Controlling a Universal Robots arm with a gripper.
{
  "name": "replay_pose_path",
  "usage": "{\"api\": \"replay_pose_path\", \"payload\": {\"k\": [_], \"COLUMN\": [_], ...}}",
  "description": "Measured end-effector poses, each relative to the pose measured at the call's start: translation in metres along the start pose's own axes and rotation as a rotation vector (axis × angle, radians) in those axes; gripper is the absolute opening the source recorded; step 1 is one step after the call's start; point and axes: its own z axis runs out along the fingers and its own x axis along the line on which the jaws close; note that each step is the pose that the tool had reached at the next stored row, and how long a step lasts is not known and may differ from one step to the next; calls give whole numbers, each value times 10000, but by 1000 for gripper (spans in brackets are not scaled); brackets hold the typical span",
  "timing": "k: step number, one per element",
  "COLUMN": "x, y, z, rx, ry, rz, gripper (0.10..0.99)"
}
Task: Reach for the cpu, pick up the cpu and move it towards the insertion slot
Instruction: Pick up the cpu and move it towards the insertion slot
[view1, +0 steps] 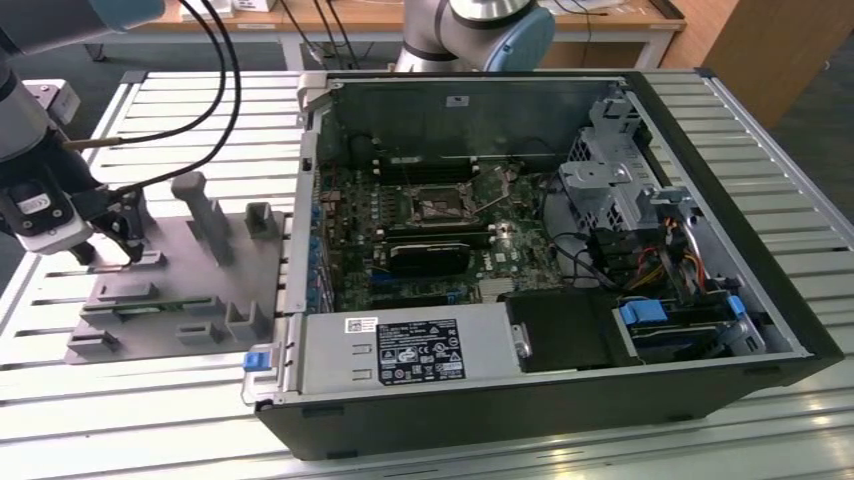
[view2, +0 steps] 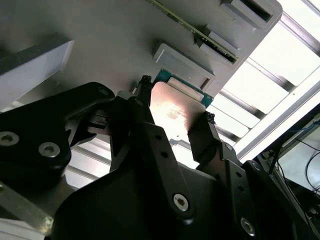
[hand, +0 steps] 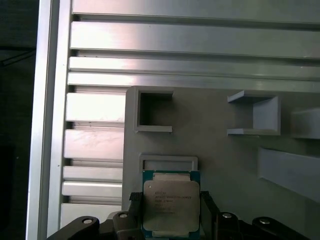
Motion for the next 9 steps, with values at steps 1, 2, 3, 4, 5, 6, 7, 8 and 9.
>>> {"api": "replay_pose_path", "payload": {"k": [1, 2, 3, 4, 5, 6, 7, 8, 9], "x": [0, 0, 0, 0, 0, 0, 0, 0, 0], "y": [0, 1, 1, 2, 2, 3, 3, 4, 4], "z": [-4, -9, -12, -14, -16, -19, -22, -26, -32], "rx": [1, 1, 0, -1, 0, 2, 3, 4, 6], "ry": [1, 1, 0, -2, -2, -1, 0, 1, 3], "rz": [0, 0, 0, 0, 0, 0, 0, 0, 0], "gripper": [545, 545, 545, 545, 545, 545, 545, 545, 545]}}
